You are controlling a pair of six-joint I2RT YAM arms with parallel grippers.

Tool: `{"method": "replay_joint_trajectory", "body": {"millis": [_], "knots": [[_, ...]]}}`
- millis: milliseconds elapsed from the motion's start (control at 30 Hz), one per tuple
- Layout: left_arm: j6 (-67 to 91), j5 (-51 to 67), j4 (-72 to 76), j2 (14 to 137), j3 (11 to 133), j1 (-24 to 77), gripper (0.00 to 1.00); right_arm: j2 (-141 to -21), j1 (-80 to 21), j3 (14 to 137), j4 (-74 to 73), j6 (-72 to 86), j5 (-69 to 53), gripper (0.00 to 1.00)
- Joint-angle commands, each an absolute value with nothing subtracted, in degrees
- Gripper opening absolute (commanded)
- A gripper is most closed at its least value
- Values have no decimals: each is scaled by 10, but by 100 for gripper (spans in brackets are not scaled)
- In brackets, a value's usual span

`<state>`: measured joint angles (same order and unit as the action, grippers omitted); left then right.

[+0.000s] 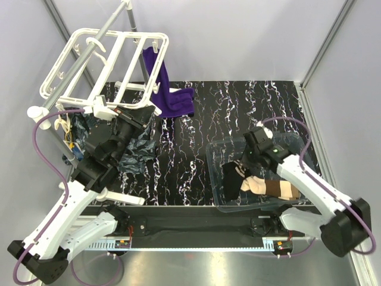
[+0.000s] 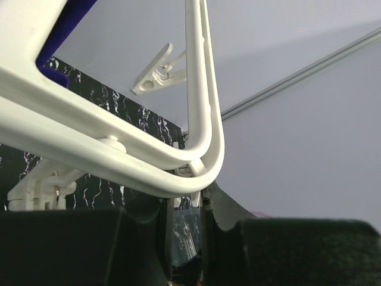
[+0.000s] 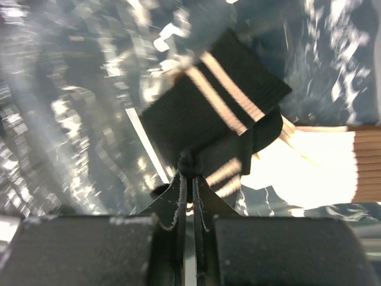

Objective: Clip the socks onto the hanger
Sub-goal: Pick up the sock from the bin, then clamp the sock onto the hanger.

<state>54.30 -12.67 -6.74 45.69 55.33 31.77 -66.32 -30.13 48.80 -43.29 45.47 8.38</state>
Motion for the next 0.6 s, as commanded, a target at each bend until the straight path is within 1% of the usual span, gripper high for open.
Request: {"method": "replay_joint_trajectory", "body": {"millis": [0, 133, 233, 267, 400, 500, 567], "knots": [[541, -79, -76, 448, 551, 322, 0, -607, -307, 570, -490, 368, 106, 0], [548, -73, -76, 446, 553, 323, 0, -566, -306, 622, -486, 293, 45, 0], [555, -62, -72, 447, 552, 322, 0, -562, -307, 656, -447, 230, -58, 0], [555, -60, -72, 448, 554, 323, 0, -561, -307, 661, -401, 203, -132, 0], [569, -41, -73, 447, 558, 322, 0, -591, -329, 700, -268, 140, -299, 0], [570, -23, -75, 449, 567, 322, 0, -630, -330, 752, -186, 146, -415, 0], [563, -11, -69, 447, 570, 322, 0, -677, -330, 780, -132, 183, -490, 0]]}}
